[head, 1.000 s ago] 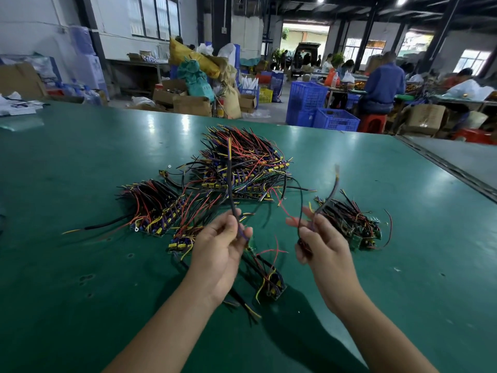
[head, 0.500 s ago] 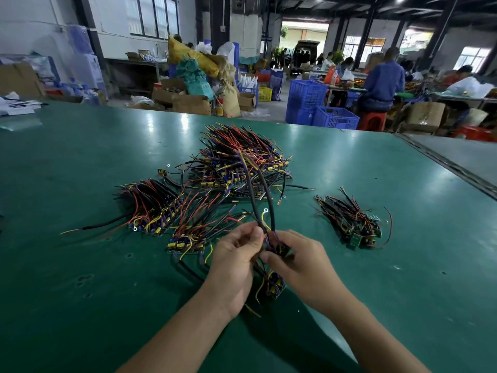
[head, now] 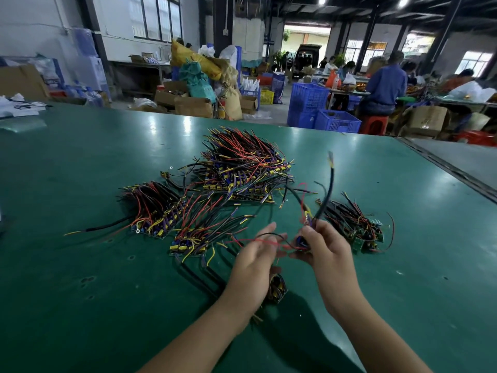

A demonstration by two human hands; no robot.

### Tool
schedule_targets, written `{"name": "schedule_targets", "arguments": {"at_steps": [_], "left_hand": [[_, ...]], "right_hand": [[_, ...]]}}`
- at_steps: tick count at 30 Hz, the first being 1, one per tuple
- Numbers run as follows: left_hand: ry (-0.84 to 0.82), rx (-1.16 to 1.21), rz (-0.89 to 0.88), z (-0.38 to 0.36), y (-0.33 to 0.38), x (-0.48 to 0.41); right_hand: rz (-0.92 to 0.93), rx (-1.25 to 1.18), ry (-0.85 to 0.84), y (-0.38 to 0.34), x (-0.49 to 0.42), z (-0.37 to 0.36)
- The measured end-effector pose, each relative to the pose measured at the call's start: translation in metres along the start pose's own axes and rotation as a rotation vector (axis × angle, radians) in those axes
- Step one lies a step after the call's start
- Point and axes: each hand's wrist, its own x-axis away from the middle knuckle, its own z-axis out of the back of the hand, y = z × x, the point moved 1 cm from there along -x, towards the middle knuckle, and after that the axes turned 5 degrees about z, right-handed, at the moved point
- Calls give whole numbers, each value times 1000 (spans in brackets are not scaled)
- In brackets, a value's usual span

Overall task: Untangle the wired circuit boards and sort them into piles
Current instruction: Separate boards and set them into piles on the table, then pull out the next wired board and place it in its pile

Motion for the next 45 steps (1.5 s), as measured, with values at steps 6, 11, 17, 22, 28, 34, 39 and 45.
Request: {"name": "schedule_targets", "arguments": {"at_steps": [6,11,17,22,28,34,39,45], "left_hand": [[-173,194,106,3,-3,1],[13,361,157,1,-5,-7],[200,514,215,13,-5,-16],[251,331,69,14,-3,-15],[129,358,69,12,-4,-12],[143,202,-52,13,-6,-14],[133,-154,-242,21,-12,-17],[144,-297,-221,26,-22,-24]], "right_hand": [[118,572,-172,8,10,-6],[289,756,-360,6,18,-15],[368,781,-616,2,25,-25],[351,760,-602,5,28,-24],[299,792,-558,6,22,-19],[223,635,-652,3,16,-10],[235,589,-793,-2,11,-1],[280,687,-654,6,11,-1]]}}
